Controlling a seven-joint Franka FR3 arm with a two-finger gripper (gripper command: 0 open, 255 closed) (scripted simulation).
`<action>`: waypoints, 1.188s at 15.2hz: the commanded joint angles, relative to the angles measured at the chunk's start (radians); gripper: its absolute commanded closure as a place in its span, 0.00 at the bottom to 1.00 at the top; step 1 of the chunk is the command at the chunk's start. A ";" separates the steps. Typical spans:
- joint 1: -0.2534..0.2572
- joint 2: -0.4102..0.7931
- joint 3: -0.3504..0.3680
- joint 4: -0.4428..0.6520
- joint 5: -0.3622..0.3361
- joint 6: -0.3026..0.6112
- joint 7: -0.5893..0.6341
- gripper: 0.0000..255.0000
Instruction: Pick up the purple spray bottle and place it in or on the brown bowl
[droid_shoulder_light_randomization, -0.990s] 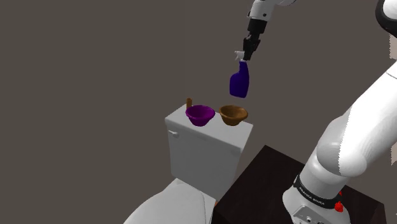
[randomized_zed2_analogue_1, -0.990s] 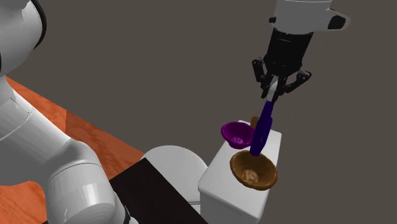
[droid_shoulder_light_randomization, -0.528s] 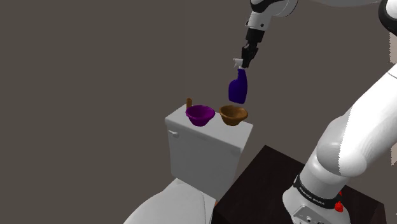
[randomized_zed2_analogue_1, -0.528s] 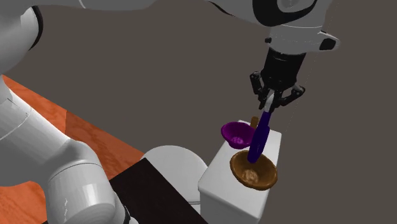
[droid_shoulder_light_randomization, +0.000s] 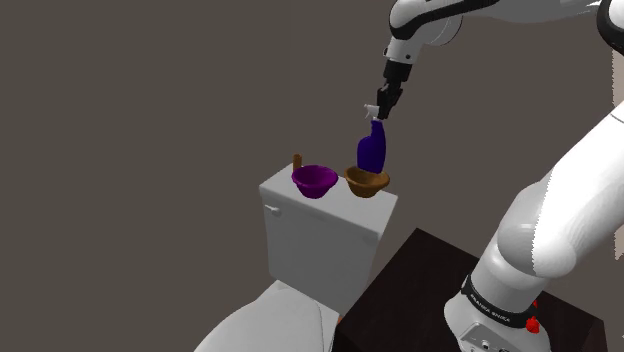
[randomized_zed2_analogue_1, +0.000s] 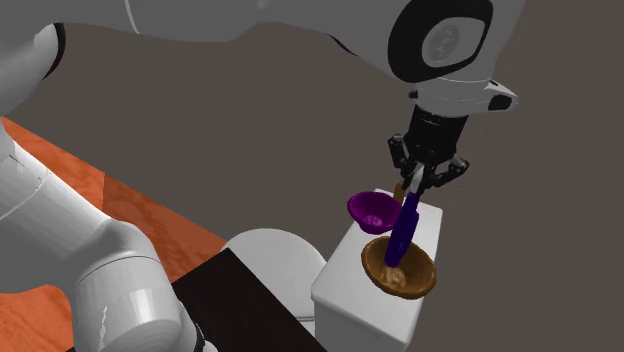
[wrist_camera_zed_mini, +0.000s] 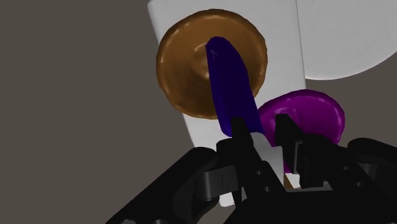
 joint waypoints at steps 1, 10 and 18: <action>-0.001 0.001 -0.003 -0.027 0.000 0.029 -0.005 1.00; -0.001 0.001 -0.003 -0.027 0.000 0.029 -0.005 0.00; -0.003 -0.005 -0.003 0.067 -0.003 -0.072 -0.003 0.00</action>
